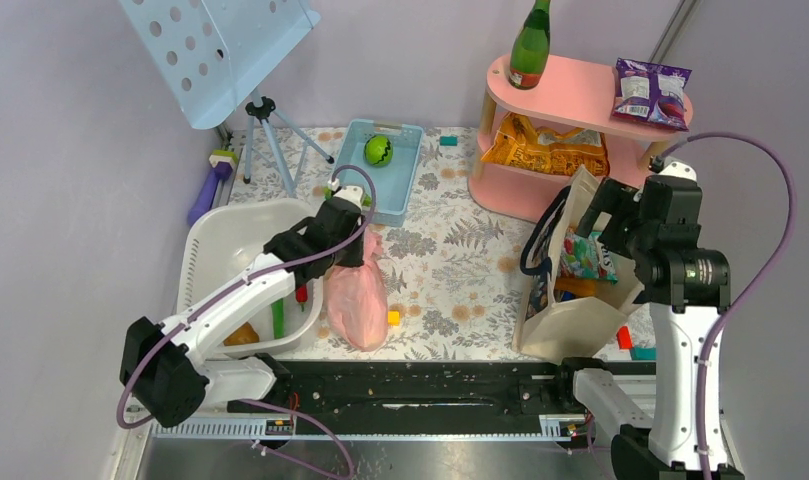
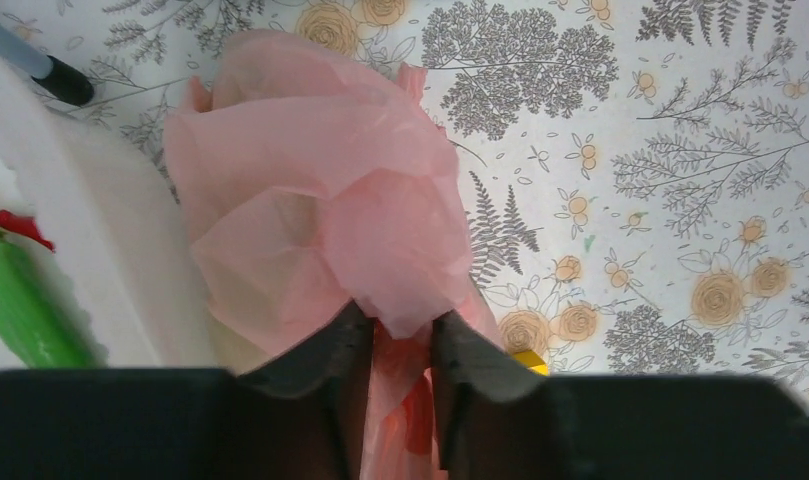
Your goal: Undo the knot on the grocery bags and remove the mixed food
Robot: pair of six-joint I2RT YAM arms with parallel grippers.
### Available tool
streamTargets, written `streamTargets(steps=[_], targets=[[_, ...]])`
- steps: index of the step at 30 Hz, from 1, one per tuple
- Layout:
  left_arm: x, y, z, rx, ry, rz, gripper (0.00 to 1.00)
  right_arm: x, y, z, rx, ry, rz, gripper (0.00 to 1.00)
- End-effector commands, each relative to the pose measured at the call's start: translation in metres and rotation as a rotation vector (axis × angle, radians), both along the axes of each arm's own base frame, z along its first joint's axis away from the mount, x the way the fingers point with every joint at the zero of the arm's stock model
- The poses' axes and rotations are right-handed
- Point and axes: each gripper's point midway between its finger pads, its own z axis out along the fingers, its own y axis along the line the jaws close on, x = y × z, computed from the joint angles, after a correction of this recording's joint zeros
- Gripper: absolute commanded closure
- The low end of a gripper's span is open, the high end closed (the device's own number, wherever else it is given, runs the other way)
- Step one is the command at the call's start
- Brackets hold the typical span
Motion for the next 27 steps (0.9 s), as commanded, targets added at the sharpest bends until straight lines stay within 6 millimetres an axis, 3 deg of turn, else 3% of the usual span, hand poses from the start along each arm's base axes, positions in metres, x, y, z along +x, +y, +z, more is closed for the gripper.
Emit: streamTargets(steps=[1,6,9,12,16,17,18,22,25,27], targets=[[0.011,-0.022,0.019,-0.034,-0.053,-0.098,0.83,0.013,0.043,0.012,0.151,-0.117,0.195,0.00],[0.000,-0.064,0.052,-0.126,-0.088,-0.379,1.00,0.015,0.055,0.009,0.158,-0.146,0.285,0.01],[-0.020,-0.093,0.068,-0.147,-0.123,-0.633,1.00,0.017,0.066,0.014,0.189,-0.178,0.337,0.01],[-0.035,-0.114,0.074,-0.046,-0.169,-0.831,1.00,0.021,0.081,0.020,0.241,-0.235,0.409,0.00],[-0.028,-0.123,0.063,0.063,-0.142,-0.857,0.98,0.021,0.096,0.014,0.289,-0.243,0.492,0.00],[-0.024,-0.124,0.062,0.072,-0.136,-0.842,0.93,0.021,0.098,0.012,0.294,-0.235,0.500,0.01],[-0.021,-0.123,0.063,0.079,-0.137,-0.820,0.81,0.021,0.099,0.009,0.297,-0.226,0.509,0.00],[-0.018,-0.115,0.087,0.057,-0.214,-0.746,0.23,0.016,0.109,0.009,0.307,-0.231,0.581,0.00],[-0.022,-0.112,0.121,-0.010,-0.319,-0.691,0.03,0.015,0.119,0.011,0.323,-0.243,0.635,0.01],[-0.032,-0.112,0.140,-0.091,-0.360,-0.677,0.01,0.013,0.136,0.007,0.311,-0.215,0.708,0.01]])
